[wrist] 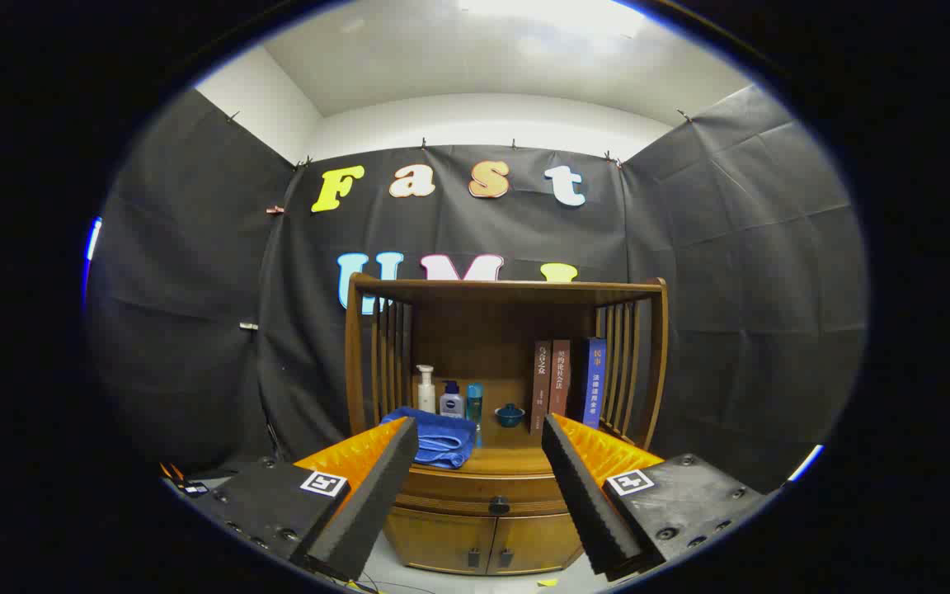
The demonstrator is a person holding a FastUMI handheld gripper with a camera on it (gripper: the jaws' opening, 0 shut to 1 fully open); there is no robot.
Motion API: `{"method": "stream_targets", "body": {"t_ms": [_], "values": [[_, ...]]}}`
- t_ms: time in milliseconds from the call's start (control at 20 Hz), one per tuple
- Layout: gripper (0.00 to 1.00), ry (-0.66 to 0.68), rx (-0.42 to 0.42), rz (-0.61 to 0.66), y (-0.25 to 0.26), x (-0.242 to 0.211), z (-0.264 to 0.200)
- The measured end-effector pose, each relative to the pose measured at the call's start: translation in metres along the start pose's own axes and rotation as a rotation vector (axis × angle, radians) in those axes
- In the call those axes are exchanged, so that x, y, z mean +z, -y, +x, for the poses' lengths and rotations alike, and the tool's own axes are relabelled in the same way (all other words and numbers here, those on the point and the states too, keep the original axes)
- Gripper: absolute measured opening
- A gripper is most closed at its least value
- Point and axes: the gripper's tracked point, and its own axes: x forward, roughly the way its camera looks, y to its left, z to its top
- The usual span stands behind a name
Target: Pull open the drawer, take out the items inside it, and place them on the countertop above the cabinet.
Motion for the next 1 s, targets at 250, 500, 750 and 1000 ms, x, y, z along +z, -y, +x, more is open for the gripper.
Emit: {"method": "stream_targets", "body": {"t_ms": [250,500,750,1000], "values": [[0.98,0.0,0.007,0.012,0.001,-0.004,0.002],[0.98,-0.009,-0.009,0.012,0.008,-0.007,0.003],[0.98,-0.002,-0.008,0.001,0.011,-0.004,0.009],[0.98,-0.024,-0.021,-0.019,0.013,-0.011,0.015]]}}
